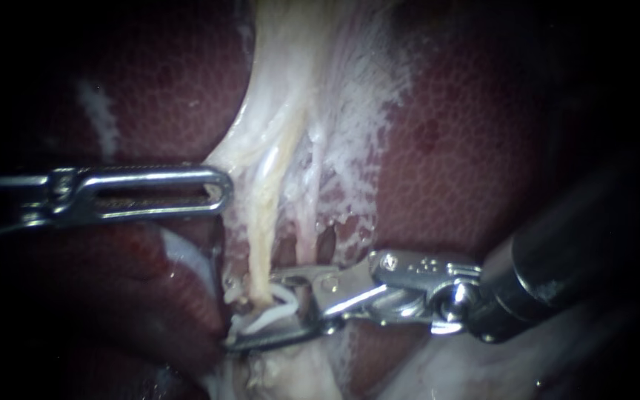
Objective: Clipping second clip left tube
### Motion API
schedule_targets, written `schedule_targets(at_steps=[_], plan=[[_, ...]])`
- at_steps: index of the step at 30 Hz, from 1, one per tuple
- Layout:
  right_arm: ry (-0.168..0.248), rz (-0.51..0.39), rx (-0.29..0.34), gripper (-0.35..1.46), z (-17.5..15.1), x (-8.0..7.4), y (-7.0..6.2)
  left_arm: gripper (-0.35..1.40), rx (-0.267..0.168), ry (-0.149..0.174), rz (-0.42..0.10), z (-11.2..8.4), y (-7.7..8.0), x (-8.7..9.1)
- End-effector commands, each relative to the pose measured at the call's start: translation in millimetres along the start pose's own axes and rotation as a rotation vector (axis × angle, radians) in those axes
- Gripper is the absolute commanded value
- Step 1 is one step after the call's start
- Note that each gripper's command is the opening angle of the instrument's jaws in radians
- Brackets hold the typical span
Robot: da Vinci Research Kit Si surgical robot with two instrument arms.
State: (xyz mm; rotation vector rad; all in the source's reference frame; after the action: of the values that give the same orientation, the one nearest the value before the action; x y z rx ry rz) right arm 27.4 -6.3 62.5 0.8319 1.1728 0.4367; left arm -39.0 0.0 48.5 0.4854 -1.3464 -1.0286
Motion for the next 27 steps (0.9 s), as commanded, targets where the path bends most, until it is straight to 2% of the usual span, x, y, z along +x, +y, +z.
schedule_targets(at_steps=[1,7,18,20,21,23,27], plan=[[-0.002,0.002,0.001,0.51,0.2,-0.2,0.0,-0.35,-0.001,0.002,0.0,0.0,0.0,0.0],[-0.014,0.027,0.036,0.45,0.8,-1.0,0.3,-0.35,-0.002,0.004,0.001,0.1,0.2,0.2],[-0.009,0.032,0.028,0.38,0.7,-1.1,0.8,-0.35,-0.003,0.007,0.001,0.1,0.2,0.3],[-0.007,0.044,0.012,0.25,0.6,-1.1,1.0,-0.35,-0.003,0.007,0.001,0.1,0.2,0.3],[-0.008,0.062,0.005,0.11,0.5,-1.1,1.1,-0.35,-0.003,0.007,0.001,0.1,0.2,0.3],[-0.02,0.076,-0.022,-0.31,0.1,-1.1,1.4,-0.35,-0.004,0.007,0.001,0.1,0.2,0.3],[-0.027,0.079,-0.049,-0.35,-0.3,-1.2,2.2,-0.35,-0.004,0.007,0.001,0.1,0.2,0.3]])
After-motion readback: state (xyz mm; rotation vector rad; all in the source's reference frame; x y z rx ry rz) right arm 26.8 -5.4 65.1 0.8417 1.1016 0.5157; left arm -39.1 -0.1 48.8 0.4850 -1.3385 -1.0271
